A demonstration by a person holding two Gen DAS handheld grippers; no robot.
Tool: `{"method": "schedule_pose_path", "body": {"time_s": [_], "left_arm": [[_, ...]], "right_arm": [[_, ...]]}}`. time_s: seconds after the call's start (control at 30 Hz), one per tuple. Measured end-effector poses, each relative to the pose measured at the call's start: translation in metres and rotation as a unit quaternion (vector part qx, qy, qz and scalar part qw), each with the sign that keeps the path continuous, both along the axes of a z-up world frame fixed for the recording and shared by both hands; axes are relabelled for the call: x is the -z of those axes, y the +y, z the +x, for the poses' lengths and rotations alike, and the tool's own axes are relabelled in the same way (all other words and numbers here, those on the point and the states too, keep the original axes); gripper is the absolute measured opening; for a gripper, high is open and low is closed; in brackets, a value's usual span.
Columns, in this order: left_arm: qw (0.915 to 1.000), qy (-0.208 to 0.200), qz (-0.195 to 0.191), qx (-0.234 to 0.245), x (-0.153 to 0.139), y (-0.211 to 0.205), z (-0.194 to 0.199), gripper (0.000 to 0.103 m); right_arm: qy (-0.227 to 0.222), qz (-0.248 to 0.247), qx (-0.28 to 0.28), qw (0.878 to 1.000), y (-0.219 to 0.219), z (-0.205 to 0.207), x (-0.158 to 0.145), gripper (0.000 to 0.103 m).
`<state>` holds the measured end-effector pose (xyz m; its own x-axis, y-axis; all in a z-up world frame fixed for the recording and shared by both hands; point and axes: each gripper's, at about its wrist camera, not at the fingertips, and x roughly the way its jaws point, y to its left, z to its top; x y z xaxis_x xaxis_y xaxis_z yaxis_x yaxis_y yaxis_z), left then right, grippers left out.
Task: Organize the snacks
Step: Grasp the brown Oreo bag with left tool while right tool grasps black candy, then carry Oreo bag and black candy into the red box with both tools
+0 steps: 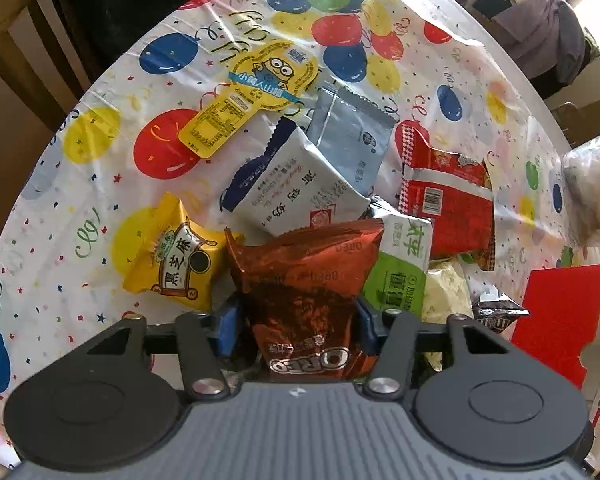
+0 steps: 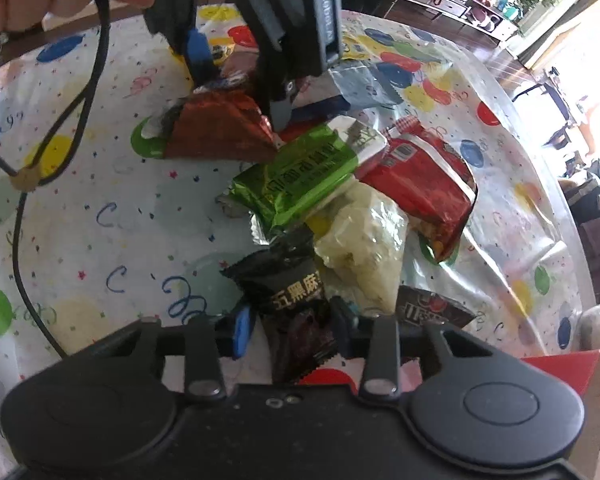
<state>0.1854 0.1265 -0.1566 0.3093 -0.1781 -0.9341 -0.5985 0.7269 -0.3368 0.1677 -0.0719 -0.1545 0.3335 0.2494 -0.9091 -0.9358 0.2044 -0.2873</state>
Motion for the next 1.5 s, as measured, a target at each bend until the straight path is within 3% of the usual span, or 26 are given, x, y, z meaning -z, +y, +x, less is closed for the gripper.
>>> {"method": "schedule_pose_path", "body": {"time_s": [0.23,0.4,0.63,0.9,1.0,1.17,1.33,1.5], "left_arm": [[0.9999,-0.009,0.000,0.014,-0.001,-0.003,-0.006,0.052],[0.9991,-0.024,0.017,0.032,-0.006,-0.009,-0.014,0.052],[0.9962,-0.056,0.029,0.061,-0.021,-0.017,-0.032,0.052],[0.9877,-0.102,0.041,0.111,-0.050,-0.030,-0.057,0.052],[0.9799,-0.119,0.066,0.146,-0.067,-0.044,-0.067,0.052],[0.9627,-0.146,0.102,0.204,-0.096,-0.068,-0.077,0.052],[0.9404,-0.179,0.125,0.261,-0.127,-0.098,-0.077,0.052],[0.9235,-0.197,0.129,0.303,-0.150,-0.129,-0.065,0.052]], "right_arm": [[0.018,0.040,0.044,0.998,-0.008,-0.003,-0.009,0.031],[0.023,0.078,0.110,0.991,-0.022,-0.009,-0.018,0.030],[0.029,0.141,0.217,0.965,-0.050,-0.023,-0.038,0.030],[0.020,0.192,0.301,0.934,-0.076,-0.051,-0.065,0.030],[0.009,0.205,0.328,0.922,-0.085,-0.063,-0.077,0.030],[0.007,0.239,0.388,0.890,-0.105,-0.074,-0.100,0.030],[-0.001,0.270,0.433,0.860,-0.128,-0.076,-0.123,0.030],[-0.023,0.280,0.461,0.842,-0.153,-0.074,-0.141,0.031]]}}
